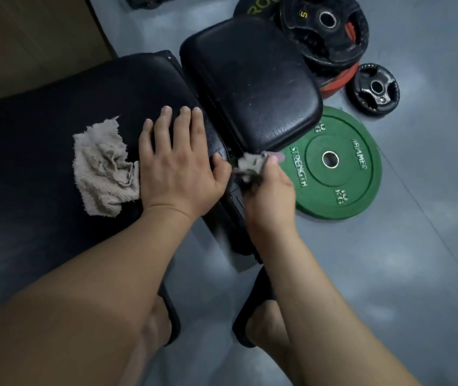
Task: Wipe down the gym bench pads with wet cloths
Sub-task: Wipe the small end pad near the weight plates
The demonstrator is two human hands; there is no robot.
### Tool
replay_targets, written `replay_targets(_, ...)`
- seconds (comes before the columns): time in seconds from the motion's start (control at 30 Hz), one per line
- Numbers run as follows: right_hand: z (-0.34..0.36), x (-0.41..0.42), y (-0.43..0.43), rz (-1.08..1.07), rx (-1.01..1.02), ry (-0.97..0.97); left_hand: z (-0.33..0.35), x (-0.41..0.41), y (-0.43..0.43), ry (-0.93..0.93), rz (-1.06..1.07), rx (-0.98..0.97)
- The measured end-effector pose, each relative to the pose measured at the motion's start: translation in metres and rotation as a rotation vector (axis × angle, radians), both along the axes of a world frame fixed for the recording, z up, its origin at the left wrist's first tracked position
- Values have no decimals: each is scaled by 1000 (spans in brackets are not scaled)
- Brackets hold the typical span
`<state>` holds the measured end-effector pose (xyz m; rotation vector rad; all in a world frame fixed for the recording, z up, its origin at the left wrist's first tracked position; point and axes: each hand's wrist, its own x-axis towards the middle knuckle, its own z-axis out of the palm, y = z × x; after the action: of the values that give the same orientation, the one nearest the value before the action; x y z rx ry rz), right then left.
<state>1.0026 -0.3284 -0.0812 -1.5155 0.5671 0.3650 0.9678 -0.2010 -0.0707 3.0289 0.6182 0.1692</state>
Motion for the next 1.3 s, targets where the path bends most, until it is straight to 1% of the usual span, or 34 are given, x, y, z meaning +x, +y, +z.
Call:
replay_targets(0.07,-2,2,21,-147,133,81,-1,1,0,-8,4,8)
replay_targets(0.13,6,3,34,-152,246,103,-1,0,-1,-9,8,13)
replay_targets(0.23,4,13,28,-341,556,233,-1,0,-2,-9,4,23)
replay_targets(0.27,7,17,24,-389,626,256,0,0,-2,-10,2,24)
replay_targets(0.4,25,28,10,-417,717,330,1,0,-3,-13,8,29)
replay_targets(0.47,31,25,3,-372,703,325,2,0,-3,-17,5,23)
replay_targets(0.5,35,20,0,-314,647,280,2,0,-4,-20,5,20)
replay_targets(0.53,41,15,-4,-240,547,236,3,0,-4,-18,7,18)
replay_targets(0.57,40,13,-9,-150,351,161,3,0,-4,-15,10,15)
replay_targets(0.6,40,11,-14,-51,100,15,4,-1,-4,-12,13,12)
replay_targets(0.63,38,12,-20,22,-100,-153,4,0,-4,-10,13,12)
replay_targets(0.7,33,22,-27,167,-363,-452,5,0,-3,-8,9,12)
replay_targets(0.73,30,28,-26,304,-516,-570,5,0,-3,-12,8,12)
replay_targets(0.8,14,38,-25,705,-862,-737,5,0,-2,-18,6,11)
replay_targets(0.83,10,44,-22,841,-1000,-786,4,0,-2,-13,4,10)
replay_targets(0.87,12,53,-19,920,-1093,-785,3,0,-2,-8,4,11)
replay_targets(0.93,17,79,-10,975,-1191,-748,2,1,-1,-9,8,14)
replay_targets(1.07,29,133,26,1034,-1200,-614,2,1,0,0,7,9)
replay_targets(1.3,33,169,107,1140,-1157,-694,1,1,1,-8,10,6)
